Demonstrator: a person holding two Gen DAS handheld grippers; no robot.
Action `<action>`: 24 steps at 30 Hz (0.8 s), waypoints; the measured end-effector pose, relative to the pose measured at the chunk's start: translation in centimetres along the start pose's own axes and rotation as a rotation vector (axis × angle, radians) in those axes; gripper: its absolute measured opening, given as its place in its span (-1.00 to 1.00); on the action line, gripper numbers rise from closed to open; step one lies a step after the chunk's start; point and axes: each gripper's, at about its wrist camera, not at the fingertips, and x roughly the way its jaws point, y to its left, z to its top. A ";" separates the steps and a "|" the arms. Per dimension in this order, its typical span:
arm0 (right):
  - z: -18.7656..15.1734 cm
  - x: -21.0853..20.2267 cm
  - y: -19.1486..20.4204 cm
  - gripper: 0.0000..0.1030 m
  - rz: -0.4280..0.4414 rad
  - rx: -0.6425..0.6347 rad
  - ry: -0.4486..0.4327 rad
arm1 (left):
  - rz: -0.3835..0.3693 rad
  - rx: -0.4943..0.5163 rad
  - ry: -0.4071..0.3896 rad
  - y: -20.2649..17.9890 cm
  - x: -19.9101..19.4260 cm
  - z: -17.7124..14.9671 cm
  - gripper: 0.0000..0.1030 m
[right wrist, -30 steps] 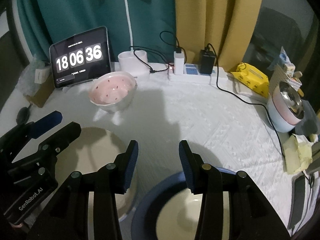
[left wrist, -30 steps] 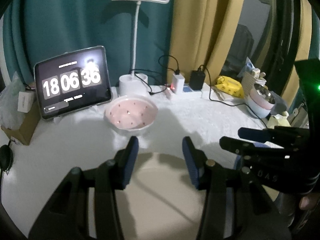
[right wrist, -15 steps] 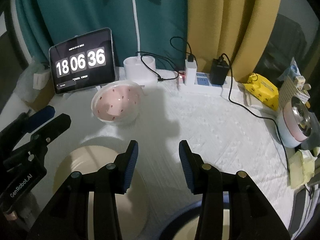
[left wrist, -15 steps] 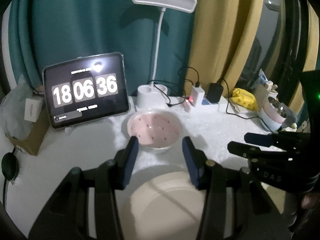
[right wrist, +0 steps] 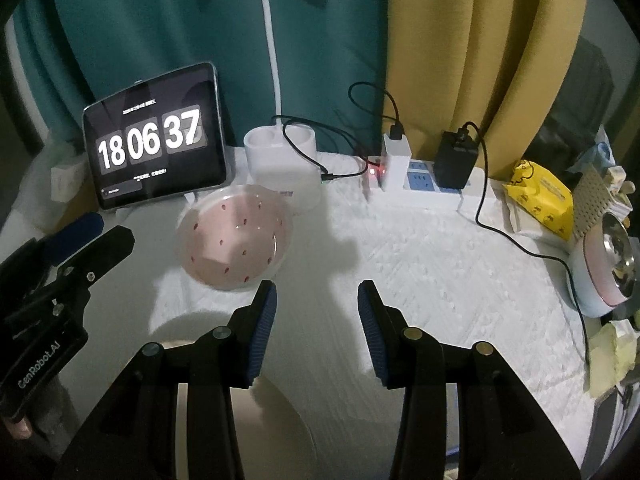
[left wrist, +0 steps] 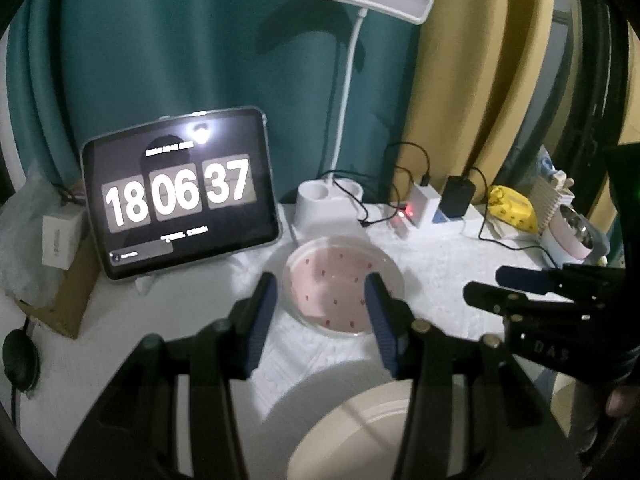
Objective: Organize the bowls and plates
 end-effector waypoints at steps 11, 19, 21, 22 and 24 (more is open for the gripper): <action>1.8 3.4 0.9 -0.13 0.011 0.012 0.028 | 0.000 0.001 0.059 1.0 3.7 0.3 -0.08; 2.5 6.6 1.0 -0.14 0.036 0.044 0.085 | -0.010 0.042 0.132 0.9 6.4 -0.1 -0.08; 2.5 7.1 1.0 -0.14 0.041 0.050 0.095 | -0.008 0.051 0.148 0.9 7.2 -0.2 -0.08; 2.5 7.5 1.0 -0.14 0.043 0.055 0.102 | -0.007 0.052 0.158 1.0 7.5 -0.3 -0.08; 2.6 8.2 1.0 -0.14 0.049 0.064 0.119 | -0.008 0.042 0.184 1.2 8.3 -0.5 -0.08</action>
